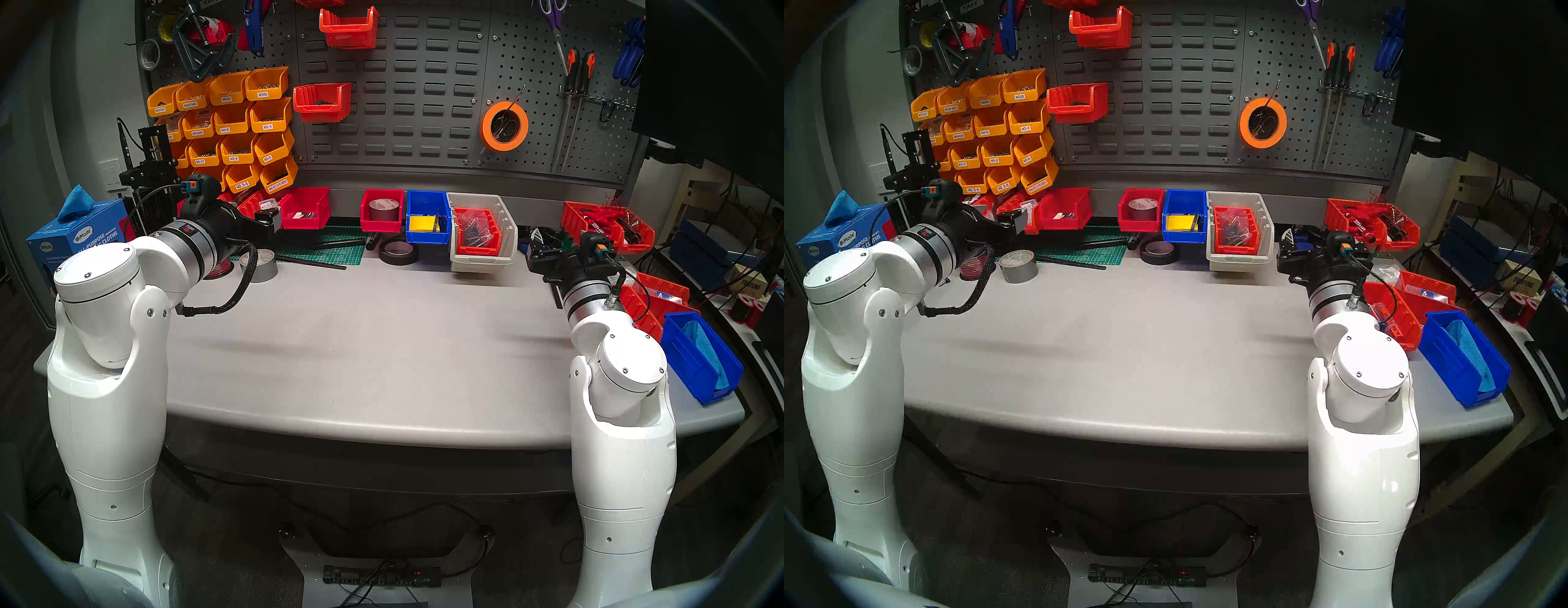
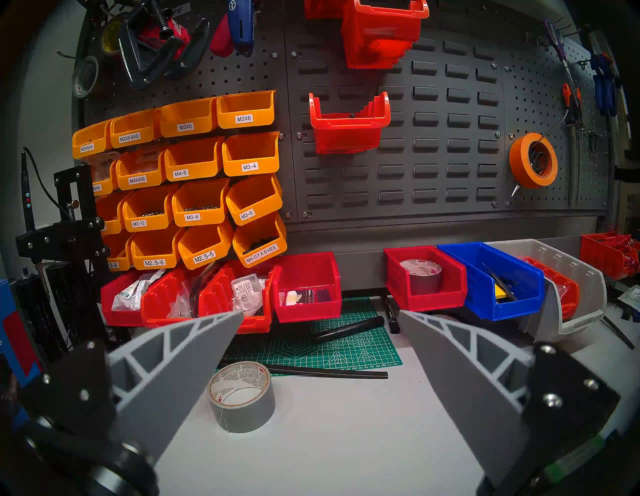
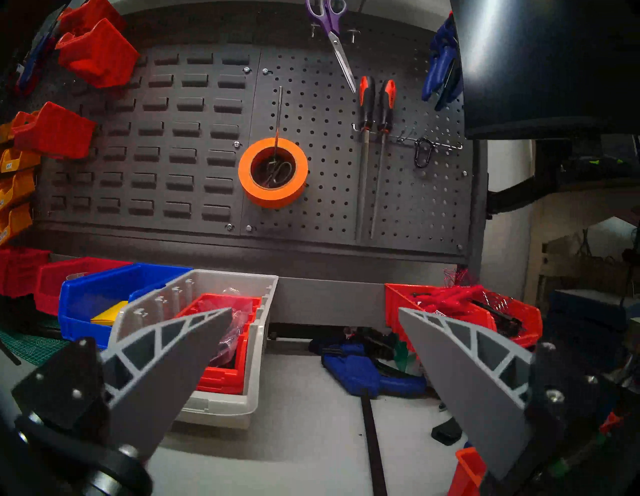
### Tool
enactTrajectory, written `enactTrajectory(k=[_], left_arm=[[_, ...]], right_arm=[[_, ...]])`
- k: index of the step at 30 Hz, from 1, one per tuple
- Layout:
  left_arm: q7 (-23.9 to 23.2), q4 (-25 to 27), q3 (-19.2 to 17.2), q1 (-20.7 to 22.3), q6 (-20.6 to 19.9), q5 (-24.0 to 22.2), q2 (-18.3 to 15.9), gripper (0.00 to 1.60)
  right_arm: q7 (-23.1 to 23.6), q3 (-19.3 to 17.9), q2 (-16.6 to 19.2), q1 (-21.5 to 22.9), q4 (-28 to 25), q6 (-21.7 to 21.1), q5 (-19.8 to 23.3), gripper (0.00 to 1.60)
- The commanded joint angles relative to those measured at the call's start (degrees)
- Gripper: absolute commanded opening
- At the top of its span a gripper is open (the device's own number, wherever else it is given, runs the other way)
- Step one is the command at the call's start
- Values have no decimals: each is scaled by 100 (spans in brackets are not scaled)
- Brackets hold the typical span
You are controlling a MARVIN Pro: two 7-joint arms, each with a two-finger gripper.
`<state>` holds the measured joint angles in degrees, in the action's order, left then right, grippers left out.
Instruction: Hang all the unorganized tool boxes onto the wall
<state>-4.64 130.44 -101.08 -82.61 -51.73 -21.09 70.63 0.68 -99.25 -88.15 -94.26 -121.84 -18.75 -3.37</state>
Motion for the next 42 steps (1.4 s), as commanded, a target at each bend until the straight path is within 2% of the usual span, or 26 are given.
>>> enactTrajectory(k=[1,11,16,22,31,42], left_arm=[[18,62,5,62,48,8,12,160],[26,62,6,61,49,-4,5,160],[30,62,7,60,50,-8,2,160],[38,62,9,59,52,-16,-3,160],[48,62,11,58,54,-28,-9,160],[59,62,13,57,57,-40,-17,160]], right_arm=[[-44,-60,17,-221,-213,-23,-80,160],[-145,-209,106,-524,-437,-319,-328,160],[-141,-310,108,-643,-460,-333,-318,160],[-268,-398,-53,-776,-512,-559,-295,160],[-272,-527,-84,-1058,-507,-585,-300,160],[-200,-664,77,-1299,-399,-329,-393,160]])
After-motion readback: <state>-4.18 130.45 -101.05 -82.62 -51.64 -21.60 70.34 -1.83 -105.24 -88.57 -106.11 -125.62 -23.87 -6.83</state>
